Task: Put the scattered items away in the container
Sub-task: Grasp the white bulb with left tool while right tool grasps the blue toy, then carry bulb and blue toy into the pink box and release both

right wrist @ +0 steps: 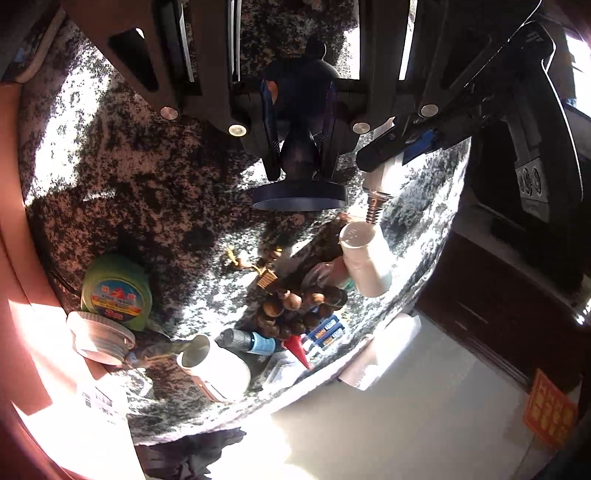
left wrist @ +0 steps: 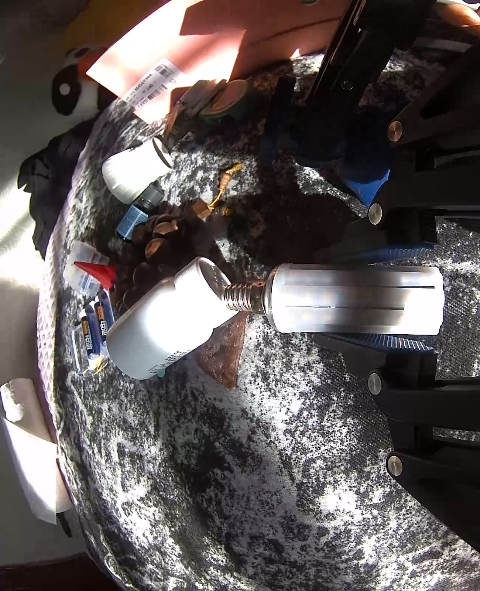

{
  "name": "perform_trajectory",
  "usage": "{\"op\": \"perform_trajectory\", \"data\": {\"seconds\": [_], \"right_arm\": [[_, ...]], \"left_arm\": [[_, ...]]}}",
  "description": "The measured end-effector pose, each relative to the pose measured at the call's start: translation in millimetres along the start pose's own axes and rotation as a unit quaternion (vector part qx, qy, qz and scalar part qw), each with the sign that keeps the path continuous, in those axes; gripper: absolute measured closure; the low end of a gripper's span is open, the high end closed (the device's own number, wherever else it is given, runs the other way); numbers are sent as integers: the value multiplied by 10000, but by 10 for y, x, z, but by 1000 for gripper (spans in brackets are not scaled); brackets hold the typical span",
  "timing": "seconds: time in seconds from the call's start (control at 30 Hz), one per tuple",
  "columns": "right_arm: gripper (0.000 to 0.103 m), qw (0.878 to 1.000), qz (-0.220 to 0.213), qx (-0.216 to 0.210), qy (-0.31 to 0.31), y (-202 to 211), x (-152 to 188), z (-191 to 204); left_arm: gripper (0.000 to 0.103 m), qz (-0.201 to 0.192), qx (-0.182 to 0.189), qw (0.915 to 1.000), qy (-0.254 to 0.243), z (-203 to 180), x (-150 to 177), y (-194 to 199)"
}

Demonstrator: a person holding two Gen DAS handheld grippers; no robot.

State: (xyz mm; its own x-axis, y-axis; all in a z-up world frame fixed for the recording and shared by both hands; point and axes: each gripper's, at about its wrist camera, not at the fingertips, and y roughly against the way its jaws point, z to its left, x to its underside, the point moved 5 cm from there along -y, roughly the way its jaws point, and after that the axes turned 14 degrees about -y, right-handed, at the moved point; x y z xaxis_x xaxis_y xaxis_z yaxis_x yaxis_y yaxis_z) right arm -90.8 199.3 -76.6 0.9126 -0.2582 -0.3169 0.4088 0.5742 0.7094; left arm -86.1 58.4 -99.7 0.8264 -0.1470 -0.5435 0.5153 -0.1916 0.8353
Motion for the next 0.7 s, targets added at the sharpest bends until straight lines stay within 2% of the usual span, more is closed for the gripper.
{"op": "perform_trajectory", "data": {"seconds": [0.17,0.37,0.53,0.7], "right_arm": [[80,9977,-87,-242,630,207,145,315],[80,9905,-465,-382,1235,562,291,648],[80,9801,-982,-542,1638,1031,370,868],[80,9633,-1737,-612,1955,1629,363,994]], "left_arm": [[75,-249,-11,9996,132,52,-9,264],[75,-647,-142,9978,-59,-33,-32,734],[75,-1012,-138,9946,-157,-231,-68,1167],[75,-1393,-71,9893,-418,-608,-216,1569]]}}
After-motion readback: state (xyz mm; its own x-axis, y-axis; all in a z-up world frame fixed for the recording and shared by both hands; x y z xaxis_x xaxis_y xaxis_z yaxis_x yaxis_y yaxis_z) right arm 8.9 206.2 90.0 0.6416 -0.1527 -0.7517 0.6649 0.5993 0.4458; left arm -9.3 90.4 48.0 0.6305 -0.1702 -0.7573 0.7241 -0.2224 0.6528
